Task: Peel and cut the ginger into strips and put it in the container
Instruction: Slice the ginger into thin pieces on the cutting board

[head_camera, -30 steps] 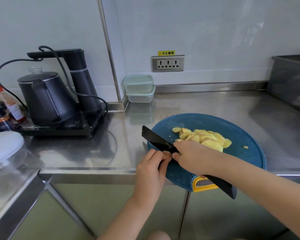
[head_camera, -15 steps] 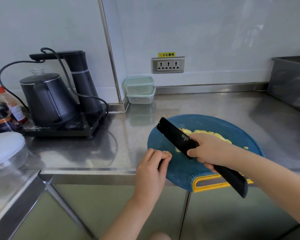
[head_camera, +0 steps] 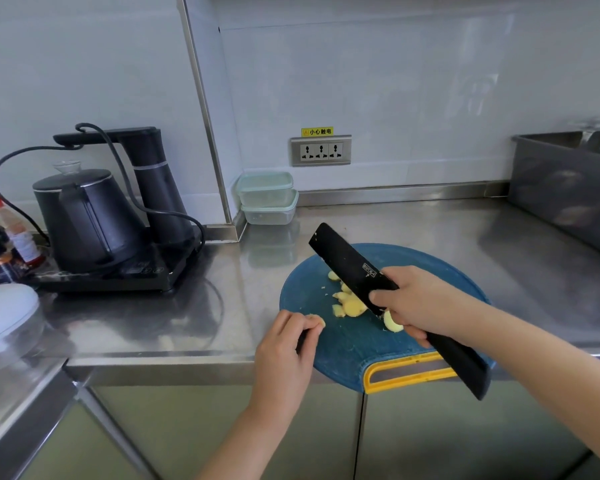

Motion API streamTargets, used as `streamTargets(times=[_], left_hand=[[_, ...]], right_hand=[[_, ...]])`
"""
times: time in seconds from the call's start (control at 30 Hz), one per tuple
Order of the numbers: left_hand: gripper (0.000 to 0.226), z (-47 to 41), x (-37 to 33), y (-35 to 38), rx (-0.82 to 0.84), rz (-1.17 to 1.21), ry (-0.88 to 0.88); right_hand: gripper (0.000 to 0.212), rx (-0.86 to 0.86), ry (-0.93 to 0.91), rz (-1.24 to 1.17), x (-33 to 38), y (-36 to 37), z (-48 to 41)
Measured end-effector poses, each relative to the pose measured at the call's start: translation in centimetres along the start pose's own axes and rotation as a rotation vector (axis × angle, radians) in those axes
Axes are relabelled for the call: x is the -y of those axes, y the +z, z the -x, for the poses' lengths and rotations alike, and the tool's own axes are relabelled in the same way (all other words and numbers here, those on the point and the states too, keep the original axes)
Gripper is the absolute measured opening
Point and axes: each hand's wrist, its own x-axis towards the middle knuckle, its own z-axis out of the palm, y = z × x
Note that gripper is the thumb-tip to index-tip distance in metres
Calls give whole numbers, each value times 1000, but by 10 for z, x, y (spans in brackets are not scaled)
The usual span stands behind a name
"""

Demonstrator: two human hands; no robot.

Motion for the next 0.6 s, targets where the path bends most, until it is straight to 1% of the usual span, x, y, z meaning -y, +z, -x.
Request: streamTargets(times=[0.1,0.27,0.47,0.6], left_hand=[[14,-1,-2,-1,0,7,8],[10,-1,-3,-2,4,-3,-5],[13,-2,-5,-3,-3,-2,-18],[12,-2,-5,-3,-10,-3,-16]], right_hand=[[18,-49,-48,126,5,12,4],[24,-18,-75,241,12,30,7],[21,-15,-114,292,17,32,7],[23,-12,-124,294,18,32,7]])
